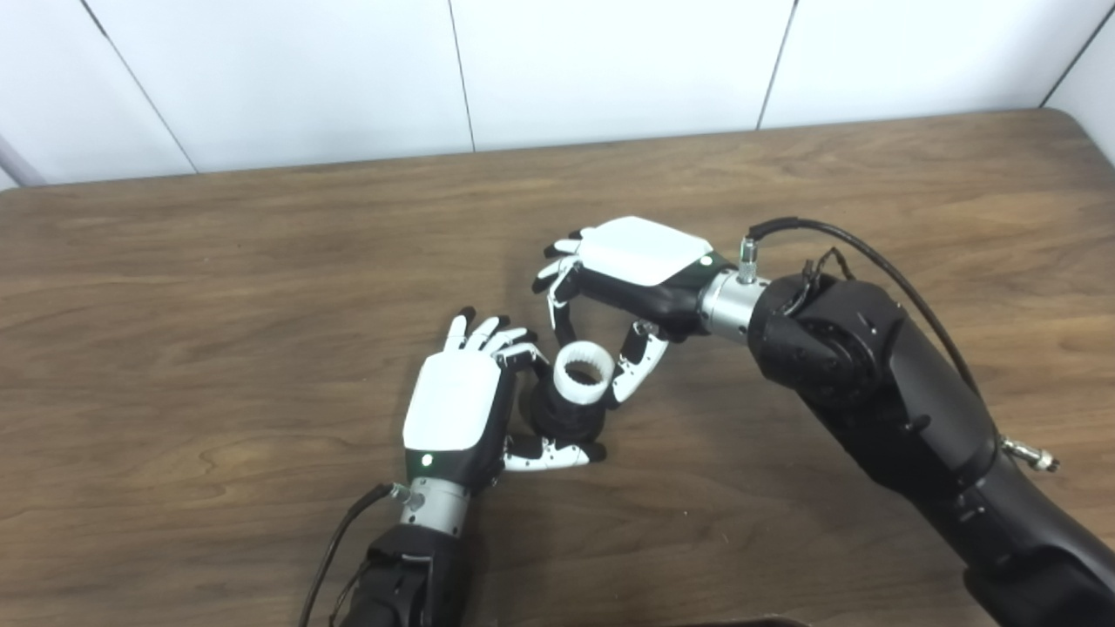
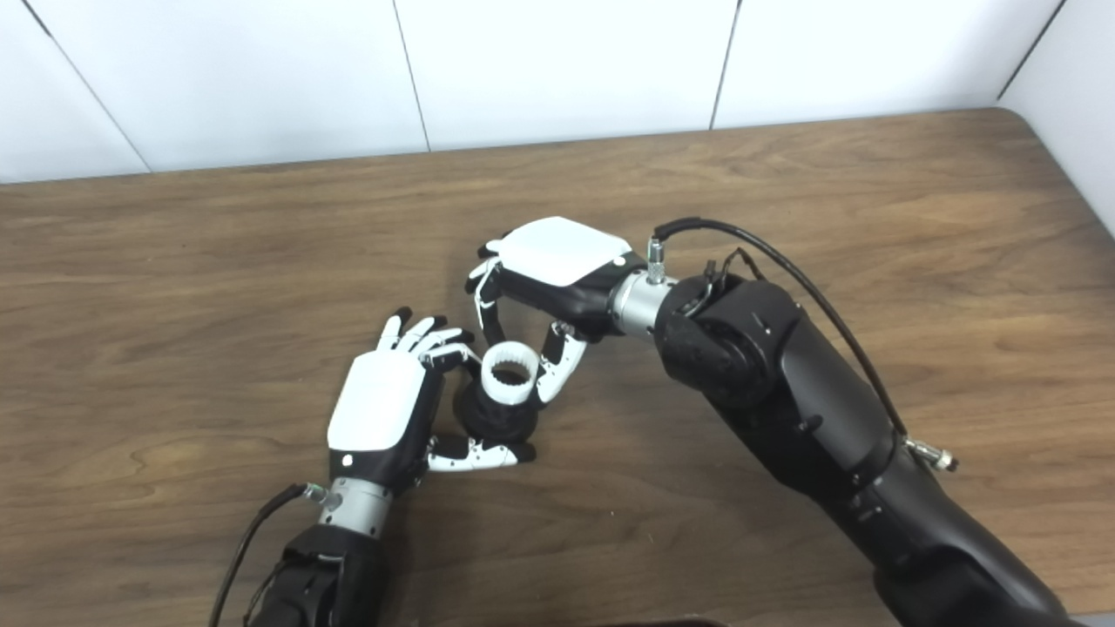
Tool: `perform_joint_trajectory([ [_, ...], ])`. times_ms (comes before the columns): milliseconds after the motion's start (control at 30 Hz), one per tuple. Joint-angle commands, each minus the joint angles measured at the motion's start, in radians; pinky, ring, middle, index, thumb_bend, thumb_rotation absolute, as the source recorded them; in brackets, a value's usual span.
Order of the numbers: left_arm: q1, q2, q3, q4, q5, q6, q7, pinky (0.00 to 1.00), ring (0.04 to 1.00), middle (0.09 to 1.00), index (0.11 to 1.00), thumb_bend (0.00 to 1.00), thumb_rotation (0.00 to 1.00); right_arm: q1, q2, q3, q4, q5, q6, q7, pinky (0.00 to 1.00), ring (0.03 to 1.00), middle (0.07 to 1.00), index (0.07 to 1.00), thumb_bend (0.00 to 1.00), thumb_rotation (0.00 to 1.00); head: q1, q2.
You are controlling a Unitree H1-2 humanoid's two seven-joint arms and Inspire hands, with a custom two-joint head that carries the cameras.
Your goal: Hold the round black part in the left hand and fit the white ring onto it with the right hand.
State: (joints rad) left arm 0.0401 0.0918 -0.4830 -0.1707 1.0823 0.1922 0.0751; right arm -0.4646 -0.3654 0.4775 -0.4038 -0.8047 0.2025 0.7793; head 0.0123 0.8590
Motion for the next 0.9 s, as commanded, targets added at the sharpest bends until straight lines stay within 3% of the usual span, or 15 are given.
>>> perform_joint_trajectory([
  [0,0.001,0.001,-0.008,0.026,0.022,0.019,-0.038,1.00,0.890,0.791,0.484,0.52,0.06,-0.020,0.006,-0.006,-0.005,-0.002,-0.023,-0.014,0.99,0.962,0.856,0.484,0.53,0.14,0.007,0.002],
  [867,-0.007,-0.002,-0.014,0.038,0.031,0.014,-0.024,1.00,0.881,0.786,0.485,0.52,0.06,-0.009,0.042,-0.012,0.000,-0.006,-0.050,-0.026,0.99,0.960,0.847,0.483,0.53,0.14,0.023,0.012],
])
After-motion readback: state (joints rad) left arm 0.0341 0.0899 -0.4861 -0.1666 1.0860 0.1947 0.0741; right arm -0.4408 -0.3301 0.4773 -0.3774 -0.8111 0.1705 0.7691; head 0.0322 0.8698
